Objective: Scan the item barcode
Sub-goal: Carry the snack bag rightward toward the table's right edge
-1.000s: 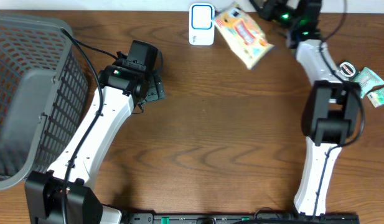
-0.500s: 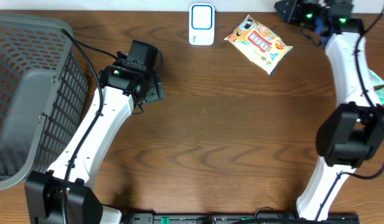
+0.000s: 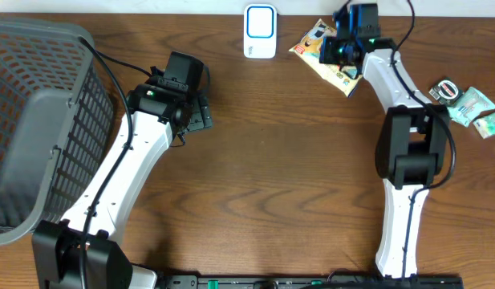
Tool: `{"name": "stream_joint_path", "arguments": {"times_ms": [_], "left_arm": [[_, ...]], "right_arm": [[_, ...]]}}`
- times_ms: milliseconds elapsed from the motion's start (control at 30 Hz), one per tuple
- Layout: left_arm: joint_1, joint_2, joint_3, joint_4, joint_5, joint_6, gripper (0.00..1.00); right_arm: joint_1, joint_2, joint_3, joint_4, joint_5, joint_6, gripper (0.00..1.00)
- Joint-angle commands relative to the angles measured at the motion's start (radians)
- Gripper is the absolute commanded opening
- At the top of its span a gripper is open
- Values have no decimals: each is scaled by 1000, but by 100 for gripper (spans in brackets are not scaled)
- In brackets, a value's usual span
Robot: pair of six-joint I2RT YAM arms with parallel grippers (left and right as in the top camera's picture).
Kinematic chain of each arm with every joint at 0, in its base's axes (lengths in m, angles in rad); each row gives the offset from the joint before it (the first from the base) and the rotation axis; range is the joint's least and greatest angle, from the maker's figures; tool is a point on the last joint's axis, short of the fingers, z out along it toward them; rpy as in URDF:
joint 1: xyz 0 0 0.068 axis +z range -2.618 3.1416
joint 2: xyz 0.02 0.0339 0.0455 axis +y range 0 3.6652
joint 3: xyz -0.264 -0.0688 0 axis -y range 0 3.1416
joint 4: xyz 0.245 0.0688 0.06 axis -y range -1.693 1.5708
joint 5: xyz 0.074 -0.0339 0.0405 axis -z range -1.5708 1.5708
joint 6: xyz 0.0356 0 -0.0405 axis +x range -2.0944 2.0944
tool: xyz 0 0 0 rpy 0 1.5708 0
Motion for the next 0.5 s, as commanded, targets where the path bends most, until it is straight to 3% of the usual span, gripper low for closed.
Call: {"name": "stream_joint_path", "arguments": {"times_ms": [0, 300, 467], "left_arm": [[2, -10, 4, -5, -16, 6, 98], [2, -10, 4, -5, -16, 6, 98], [2, -10, 4, -5, -16, 6, 98]], "right_arm": [[-25, 32, 0, -26, 99, 13, 1], [-128, 27, 0, -183, 289, 11, 1], [-200, 21, 0, -256, 324, -79, 1]]}}
